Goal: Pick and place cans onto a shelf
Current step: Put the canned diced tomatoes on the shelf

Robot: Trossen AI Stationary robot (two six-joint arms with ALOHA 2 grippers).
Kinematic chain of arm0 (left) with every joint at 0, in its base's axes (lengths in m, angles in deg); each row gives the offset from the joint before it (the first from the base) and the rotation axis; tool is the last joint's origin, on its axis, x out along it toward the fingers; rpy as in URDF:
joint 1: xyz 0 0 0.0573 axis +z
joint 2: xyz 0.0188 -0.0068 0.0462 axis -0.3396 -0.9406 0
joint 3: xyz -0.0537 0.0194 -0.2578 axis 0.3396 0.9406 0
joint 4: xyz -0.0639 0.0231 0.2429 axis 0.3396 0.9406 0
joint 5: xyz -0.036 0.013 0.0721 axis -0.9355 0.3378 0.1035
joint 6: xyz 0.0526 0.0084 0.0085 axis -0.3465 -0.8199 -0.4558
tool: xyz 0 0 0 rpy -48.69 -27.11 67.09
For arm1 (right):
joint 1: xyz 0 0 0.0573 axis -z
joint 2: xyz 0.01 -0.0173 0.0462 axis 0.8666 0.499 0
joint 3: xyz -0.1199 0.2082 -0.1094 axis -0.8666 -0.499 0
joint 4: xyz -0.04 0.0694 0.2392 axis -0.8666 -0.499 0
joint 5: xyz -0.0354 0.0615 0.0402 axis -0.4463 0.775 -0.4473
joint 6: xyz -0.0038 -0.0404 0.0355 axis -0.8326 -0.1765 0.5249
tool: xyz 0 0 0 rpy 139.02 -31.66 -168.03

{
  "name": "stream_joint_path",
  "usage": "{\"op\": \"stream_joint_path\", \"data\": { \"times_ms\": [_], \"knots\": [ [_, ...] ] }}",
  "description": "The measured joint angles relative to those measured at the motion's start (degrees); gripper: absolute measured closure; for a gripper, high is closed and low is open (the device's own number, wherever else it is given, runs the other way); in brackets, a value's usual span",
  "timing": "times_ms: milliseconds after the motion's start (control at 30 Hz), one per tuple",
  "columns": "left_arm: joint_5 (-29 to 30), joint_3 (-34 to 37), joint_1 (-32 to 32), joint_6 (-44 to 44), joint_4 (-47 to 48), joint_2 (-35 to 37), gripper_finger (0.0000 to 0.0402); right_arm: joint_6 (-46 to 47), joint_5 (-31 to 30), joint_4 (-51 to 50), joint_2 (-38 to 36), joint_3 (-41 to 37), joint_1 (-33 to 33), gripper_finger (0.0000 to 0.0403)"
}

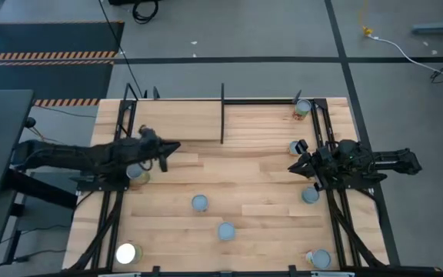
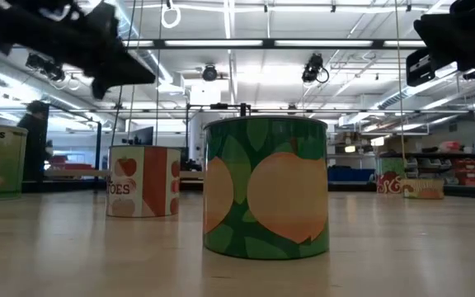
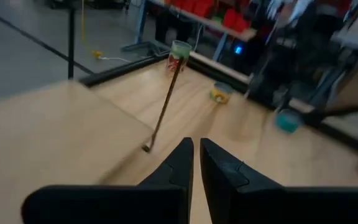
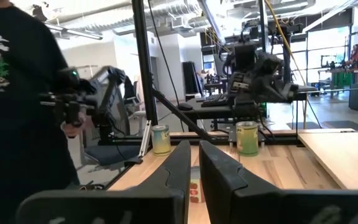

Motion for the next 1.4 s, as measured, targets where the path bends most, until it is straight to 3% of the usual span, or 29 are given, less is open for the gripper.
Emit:
{"op": "stream_joint_path", "data": {
  "times_ms": [167, 333, 500, 600, 767, 900, 1133, 1400],
  "knots": [
    [-4.49, -10.59, 0.01, -11.6, 2.98, -12.08, 0.0367, 0.0, 0.0, 0.04, 0.0, 0.0, 0.02, 0.0363],
    [-9.76, -24.93, -1.57, -11.85, 29.15, -20.39, 0.0351, 0.0, 0.0, 0.03, 0.0, 0.0, 0.0, 0.0363],
    [-11.77, -39.83, -7.08, -7.46, 56.36, -28.78, 0.0268, 0.0, 0.0, 0.03, 0.0, 0.0, 0.0, 0.0363],
    [-13.78, -47.03, -11.85, -4.95, 64.43, -34.25, 0.0198, -0.01, 0.0, 0.02, 0.0, 0.0, 0.01, 0.0363],
    [-18.38, -55.88, -20.12, -2.57, 65.96, -44.57, 0.0088, 0.0, -0.02, 0.04, 0.0, 0.0, 0.02, 0.0363],
    [-18.96, -59.74, -24.61, -4.09, 66.19, -52.51, 0.0041, -0.01, -0.02, 0.04, 0.0, 0.0, 0.0, 0.0363],
    [-19.23, -60.73, -27.55, -8.76, 66.36, -59.2, 0.0033, 0.0, 0.0, 0.02, 0.0, 0.0, 0.02, 0.0363],
    [-15.14, -60.77, -22.08, -10.87, 66.35, -62.98, 0.0033, 0.0, -0.02, 0.05, 0.0, 0.0, 0.0, 0.0363]
  ]
}}
